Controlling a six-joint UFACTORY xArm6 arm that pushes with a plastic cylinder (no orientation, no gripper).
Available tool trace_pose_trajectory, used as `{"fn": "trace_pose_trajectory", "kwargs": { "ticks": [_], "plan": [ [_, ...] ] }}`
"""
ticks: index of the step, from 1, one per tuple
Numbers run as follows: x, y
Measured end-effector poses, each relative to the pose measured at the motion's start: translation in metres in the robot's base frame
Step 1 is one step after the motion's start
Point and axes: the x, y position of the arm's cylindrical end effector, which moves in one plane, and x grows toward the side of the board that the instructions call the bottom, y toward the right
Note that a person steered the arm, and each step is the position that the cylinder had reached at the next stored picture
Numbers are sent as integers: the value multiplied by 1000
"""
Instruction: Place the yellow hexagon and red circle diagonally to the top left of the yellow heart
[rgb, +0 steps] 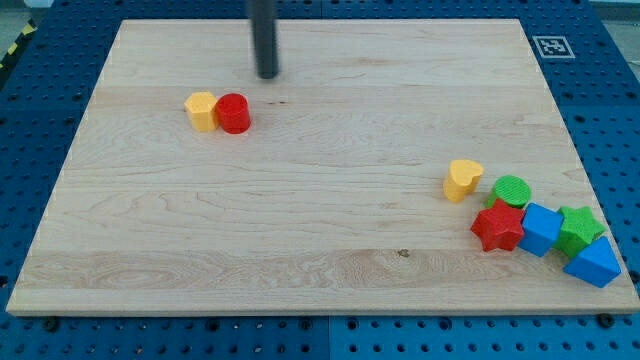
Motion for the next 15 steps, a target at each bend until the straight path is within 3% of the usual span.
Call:
{"fn": "trace_pose_trajectory", "kwargs": {
  "ticks": [1,2,3,4,7,9,15],
  "plan": [
    [0,-76],
    [30,-121],
    [64,-116],
    [64,-115],
    [102,15],
    [102,93],
    [100,94]
  ]
}}
